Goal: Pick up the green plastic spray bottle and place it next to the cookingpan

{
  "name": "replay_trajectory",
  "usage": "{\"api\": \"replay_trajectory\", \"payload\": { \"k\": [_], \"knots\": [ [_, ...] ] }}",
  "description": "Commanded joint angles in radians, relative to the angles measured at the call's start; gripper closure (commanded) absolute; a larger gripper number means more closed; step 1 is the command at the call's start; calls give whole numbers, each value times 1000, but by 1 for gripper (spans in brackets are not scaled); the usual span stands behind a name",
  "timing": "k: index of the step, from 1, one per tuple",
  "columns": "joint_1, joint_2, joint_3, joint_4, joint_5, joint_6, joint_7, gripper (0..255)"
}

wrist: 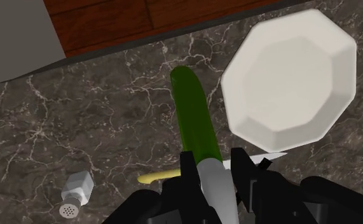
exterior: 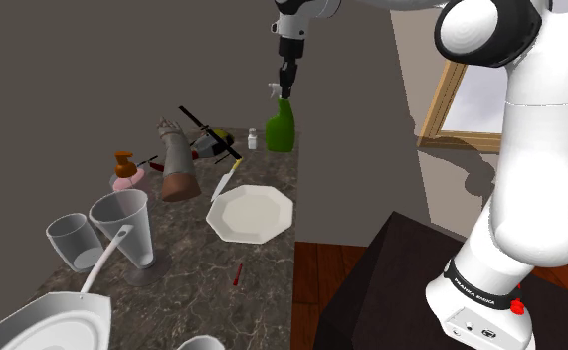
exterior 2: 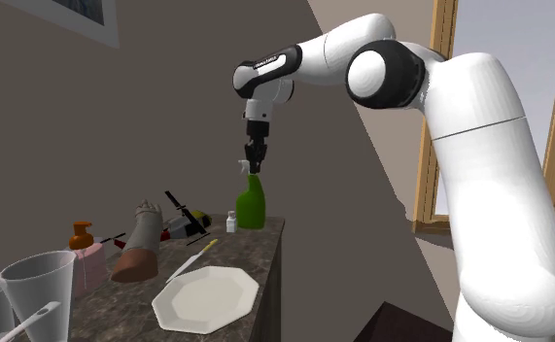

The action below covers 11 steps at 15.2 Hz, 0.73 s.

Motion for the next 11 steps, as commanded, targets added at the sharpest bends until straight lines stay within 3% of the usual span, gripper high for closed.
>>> {"api": "replay_trajectory", "payload": {
  "k": [1, 3, 11],
  "knots": [
    [-3, 3, -1, 34, 0, -31, 2, 255],
    [-5, 8, -1, 66, 1, -57, 4, 255],
    [123, -138, 55, -138, -44, 20, 175, 255]
  ]
}}
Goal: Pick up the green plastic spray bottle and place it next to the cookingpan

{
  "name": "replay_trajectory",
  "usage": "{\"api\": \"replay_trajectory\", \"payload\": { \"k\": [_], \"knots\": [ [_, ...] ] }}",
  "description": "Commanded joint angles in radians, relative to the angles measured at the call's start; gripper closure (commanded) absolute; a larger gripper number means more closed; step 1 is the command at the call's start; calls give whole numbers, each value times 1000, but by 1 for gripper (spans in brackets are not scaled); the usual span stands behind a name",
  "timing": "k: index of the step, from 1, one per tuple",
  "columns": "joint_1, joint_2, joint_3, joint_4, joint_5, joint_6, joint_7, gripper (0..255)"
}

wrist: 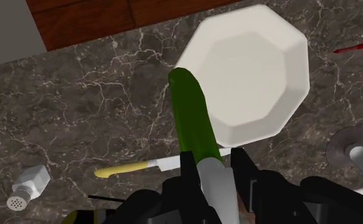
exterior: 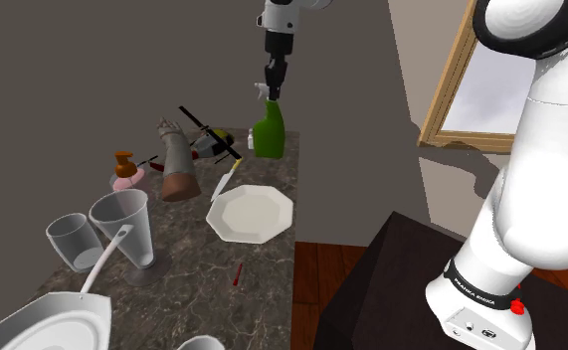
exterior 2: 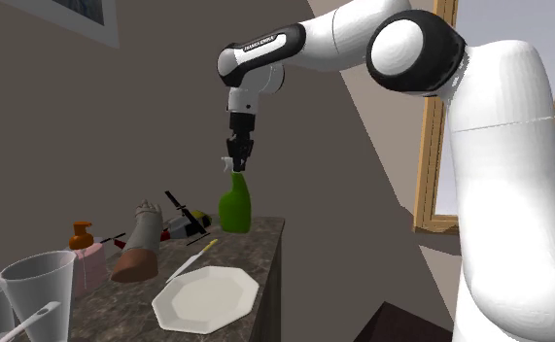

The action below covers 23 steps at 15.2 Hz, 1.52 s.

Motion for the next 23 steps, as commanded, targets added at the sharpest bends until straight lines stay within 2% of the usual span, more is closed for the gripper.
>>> {"api": "replay_trajectory", "payload": {
  "k": [1, 12, 23],
  "knots": [
    [30, -23, 18, -28, -9, 10, 48, 255],
    [175, -98, 124, -128, -43, 56, 300, 255],
    [316, -51, 233, -70, -74, 59, 554, 255]
  ]
}}
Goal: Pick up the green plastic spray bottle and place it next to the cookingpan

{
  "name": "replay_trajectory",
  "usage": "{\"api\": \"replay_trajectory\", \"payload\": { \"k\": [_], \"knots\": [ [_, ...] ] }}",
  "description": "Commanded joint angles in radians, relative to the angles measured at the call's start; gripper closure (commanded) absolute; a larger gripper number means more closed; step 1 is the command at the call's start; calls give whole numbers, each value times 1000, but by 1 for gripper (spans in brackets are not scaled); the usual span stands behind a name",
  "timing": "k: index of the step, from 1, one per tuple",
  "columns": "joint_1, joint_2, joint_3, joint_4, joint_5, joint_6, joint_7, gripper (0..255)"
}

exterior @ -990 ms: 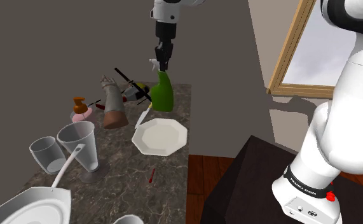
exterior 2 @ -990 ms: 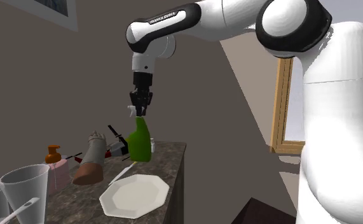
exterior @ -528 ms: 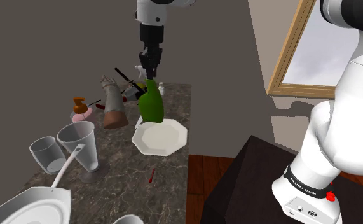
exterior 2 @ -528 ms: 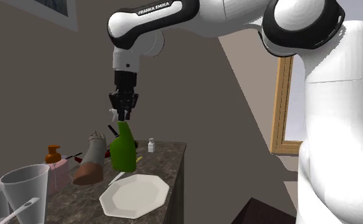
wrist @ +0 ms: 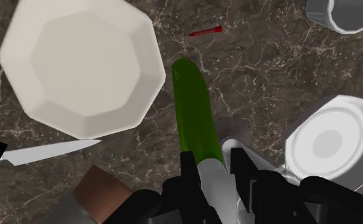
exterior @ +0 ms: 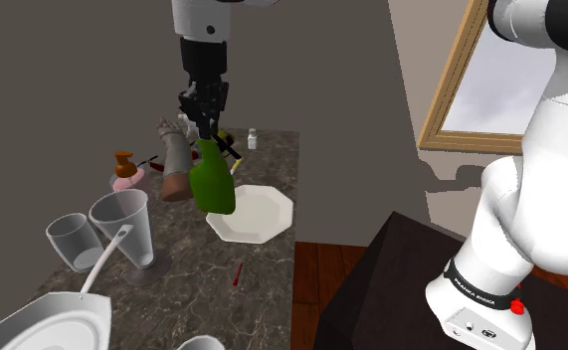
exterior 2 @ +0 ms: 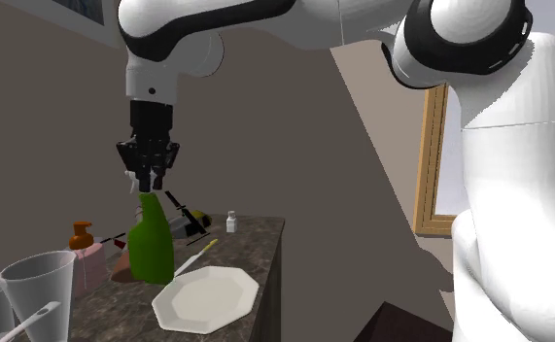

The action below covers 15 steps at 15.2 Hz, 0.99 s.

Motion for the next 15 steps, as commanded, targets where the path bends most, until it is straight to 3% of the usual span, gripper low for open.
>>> {"api": "replay_trajectory", "payload": {
  "k": [1, 4, 15],
  "knots": [
    [27, 28, 19, 29, -8, 1, 49, 255],
    [58, 56, 40, 66, -17, -6, 101, 255],
    [57, 53, 39, -85, -16, 143, 96, 255]
  ]
}}
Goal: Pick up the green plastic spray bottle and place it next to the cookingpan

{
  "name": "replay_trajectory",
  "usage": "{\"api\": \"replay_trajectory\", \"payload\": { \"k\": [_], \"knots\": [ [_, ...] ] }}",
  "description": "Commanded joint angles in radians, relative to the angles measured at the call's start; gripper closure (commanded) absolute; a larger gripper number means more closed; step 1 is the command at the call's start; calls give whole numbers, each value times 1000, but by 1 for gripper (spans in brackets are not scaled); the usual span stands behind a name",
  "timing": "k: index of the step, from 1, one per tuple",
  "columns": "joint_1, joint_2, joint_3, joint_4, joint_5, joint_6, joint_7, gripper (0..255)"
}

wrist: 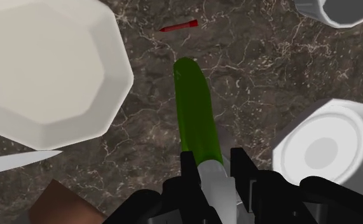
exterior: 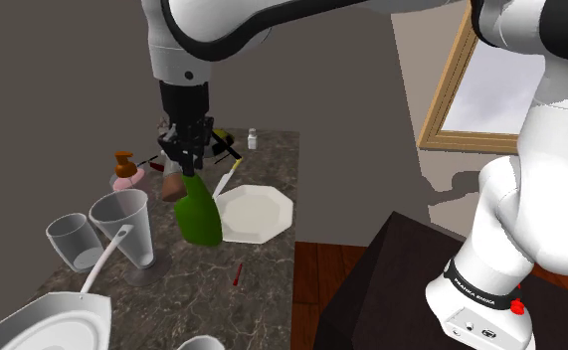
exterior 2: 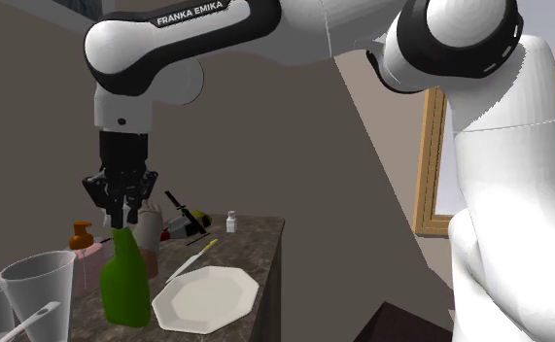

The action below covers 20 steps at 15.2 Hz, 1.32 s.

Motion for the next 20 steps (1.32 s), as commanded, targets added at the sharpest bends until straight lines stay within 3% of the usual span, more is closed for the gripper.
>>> {"api": "replay_trajectory", "payload": {
  "k": [1, 13, 20],
  "knots": [
    [1, 1, 1, -25, 0, 27, 1, 255],
    [2, 35, 0, -153, -1, 188, -3, 255],
    [2, 35, 0, -153, -1, 188, -3, 255]
  ]
}}
